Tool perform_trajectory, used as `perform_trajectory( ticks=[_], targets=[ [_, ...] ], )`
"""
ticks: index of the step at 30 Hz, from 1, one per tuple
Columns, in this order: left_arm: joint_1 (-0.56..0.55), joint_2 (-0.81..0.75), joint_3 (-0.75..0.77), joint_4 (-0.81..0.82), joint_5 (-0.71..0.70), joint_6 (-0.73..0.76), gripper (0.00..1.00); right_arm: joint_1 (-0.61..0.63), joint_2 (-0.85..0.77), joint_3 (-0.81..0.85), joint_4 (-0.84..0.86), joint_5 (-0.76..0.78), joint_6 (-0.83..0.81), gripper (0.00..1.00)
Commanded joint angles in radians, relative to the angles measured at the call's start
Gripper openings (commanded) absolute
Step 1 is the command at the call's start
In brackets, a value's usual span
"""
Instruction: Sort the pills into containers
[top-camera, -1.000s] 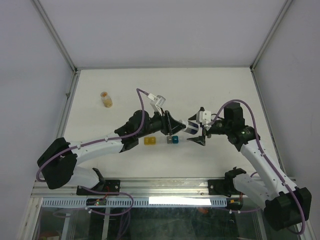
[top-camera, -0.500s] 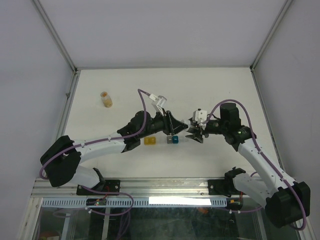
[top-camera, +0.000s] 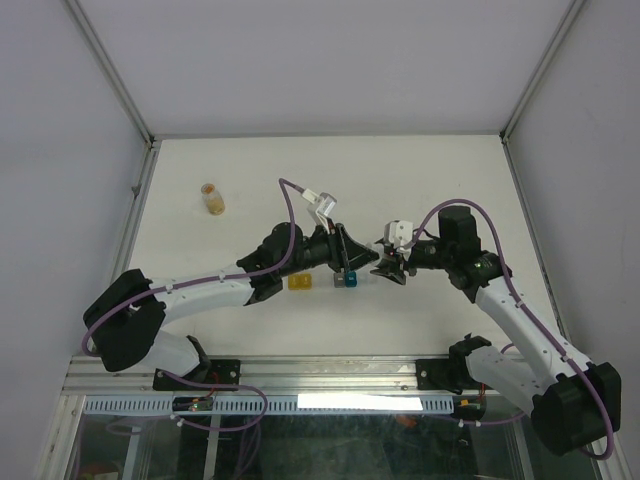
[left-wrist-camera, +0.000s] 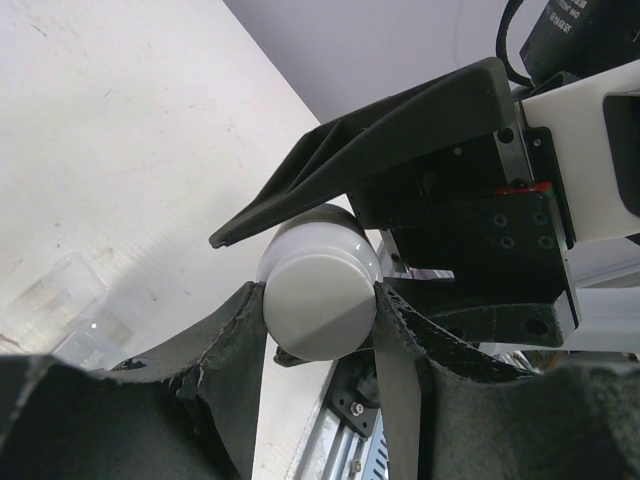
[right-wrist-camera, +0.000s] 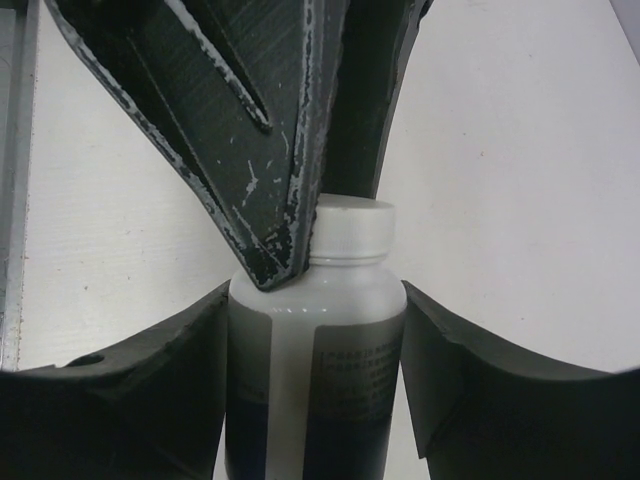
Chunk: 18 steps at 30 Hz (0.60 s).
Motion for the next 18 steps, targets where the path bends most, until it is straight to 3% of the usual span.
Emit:
perform_trajectory(
  ticks=[1, 4, 7, 9, 11, 14, 18],
  targets=[
    [-0.011, 0.001, 0.021, 0.094, 0.027, -0.017, 0.00, 0.009, -0.006, 0.020, 0.029, -0.005, 0.003, 0.64],
    [-0.012, -0.002, 0.018, 0.097, 0.028, -0.017, 0.00, 0.010, -0.004, 0.024, 0.019, -0.007, -0.001, 0.56],
    [-0.011, -0.009, 0.013, 0.100, 0.026, -0.017, 0.00, 0.012, 0.000, 0.039, -0.003, -0.014, -0.007, 0.31],
    [-0.011, -0.020, 0.006, 0.105, 0.023, -0.017, 0.15, 0.012, 0.004, 0.047, -0.017, -0.013, -0.005, 0.13],
    [-0.011, -0.038, -0.012, 0.120, 0.017, -0.013, 0.30, 0.011, 0.010, 0.053, -0.029, -0.014, -0.004, 0.03],
    [-0.011, -0.071, -0.038, 0.145, 0.024, 0.012, 0.51, 0.009, 0.022, 0.067, -0.058, -0.041, -0.006, 0.00],
    [-0.011, -0.140, -0.092, 0.186, 0.025, 0.080, 0.68, 0.001, 0.039, 0.084, -0.113, -0.080, -0.021, 0.00]
  ],
)
